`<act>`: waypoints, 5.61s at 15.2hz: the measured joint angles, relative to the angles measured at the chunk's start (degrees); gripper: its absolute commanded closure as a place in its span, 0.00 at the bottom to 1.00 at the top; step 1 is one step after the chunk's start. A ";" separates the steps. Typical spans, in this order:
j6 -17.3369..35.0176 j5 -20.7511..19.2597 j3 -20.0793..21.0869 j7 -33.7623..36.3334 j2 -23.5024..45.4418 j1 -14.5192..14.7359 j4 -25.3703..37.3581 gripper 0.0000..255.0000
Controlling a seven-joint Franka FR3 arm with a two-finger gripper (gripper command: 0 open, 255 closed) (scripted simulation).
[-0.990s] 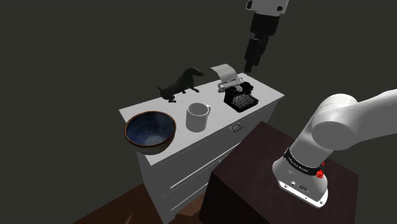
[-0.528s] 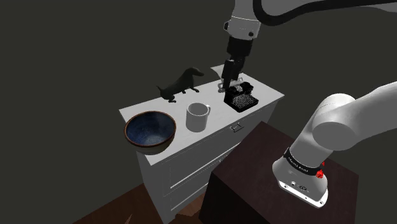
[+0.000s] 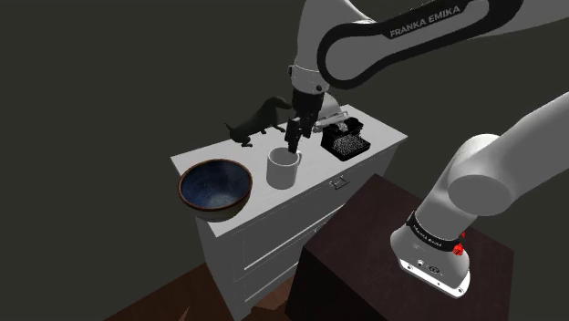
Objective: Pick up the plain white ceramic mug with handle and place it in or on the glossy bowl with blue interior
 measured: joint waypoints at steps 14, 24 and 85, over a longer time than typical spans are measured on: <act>17.73 -7.02 5.52 7.48 18.58 -0.85 1.32 0.00; 18.49 -7.32 5.52 7.64 19.13 -0.91 1.09 1.00; -13.38 -16.86 14.78 29.38 35.18 8.62 46.31 1.00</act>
